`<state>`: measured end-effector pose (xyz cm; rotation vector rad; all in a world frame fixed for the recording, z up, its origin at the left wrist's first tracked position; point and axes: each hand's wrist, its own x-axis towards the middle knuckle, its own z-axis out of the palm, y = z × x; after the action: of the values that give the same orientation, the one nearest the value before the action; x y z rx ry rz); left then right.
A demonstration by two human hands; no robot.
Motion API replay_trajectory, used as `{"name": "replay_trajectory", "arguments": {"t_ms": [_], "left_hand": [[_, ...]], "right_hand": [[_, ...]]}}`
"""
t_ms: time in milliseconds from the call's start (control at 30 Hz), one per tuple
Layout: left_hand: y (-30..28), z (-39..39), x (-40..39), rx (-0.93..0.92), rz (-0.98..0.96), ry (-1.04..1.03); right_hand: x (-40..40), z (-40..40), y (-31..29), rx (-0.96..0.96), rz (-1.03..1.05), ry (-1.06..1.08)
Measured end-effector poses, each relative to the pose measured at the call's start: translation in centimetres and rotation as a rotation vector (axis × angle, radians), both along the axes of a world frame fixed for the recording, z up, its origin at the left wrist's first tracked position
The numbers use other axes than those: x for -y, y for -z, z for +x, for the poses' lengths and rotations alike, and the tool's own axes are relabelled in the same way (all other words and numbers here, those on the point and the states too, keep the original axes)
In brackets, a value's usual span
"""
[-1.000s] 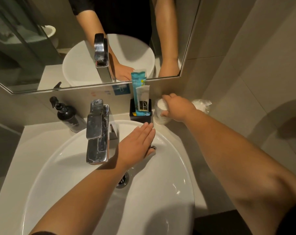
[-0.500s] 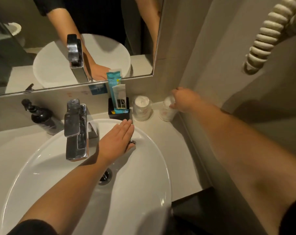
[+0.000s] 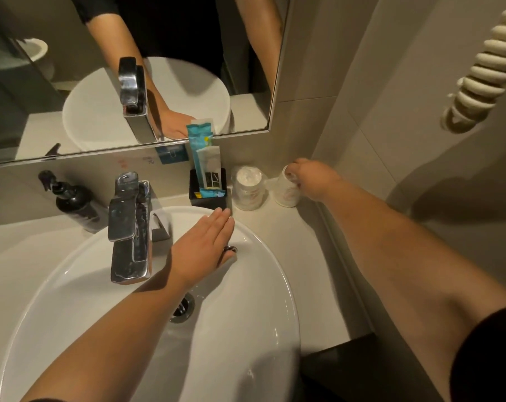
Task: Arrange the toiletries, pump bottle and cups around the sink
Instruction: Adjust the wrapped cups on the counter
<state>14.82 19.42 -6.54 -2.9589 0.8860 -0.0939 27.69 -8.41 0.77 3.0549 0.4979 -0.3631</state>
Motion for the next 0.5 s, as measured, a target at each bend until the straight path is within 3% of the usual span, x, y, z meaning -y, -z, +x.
{"name": "replay_trajectory", "arguments": {"t_ms": [500], "left_hand": [[0.2,-0.2,0.1,0.064,-0.028,-0.002]], "right_hand": [[1.3,0.8,1.5,0.05,0.058,-0.064]]}}
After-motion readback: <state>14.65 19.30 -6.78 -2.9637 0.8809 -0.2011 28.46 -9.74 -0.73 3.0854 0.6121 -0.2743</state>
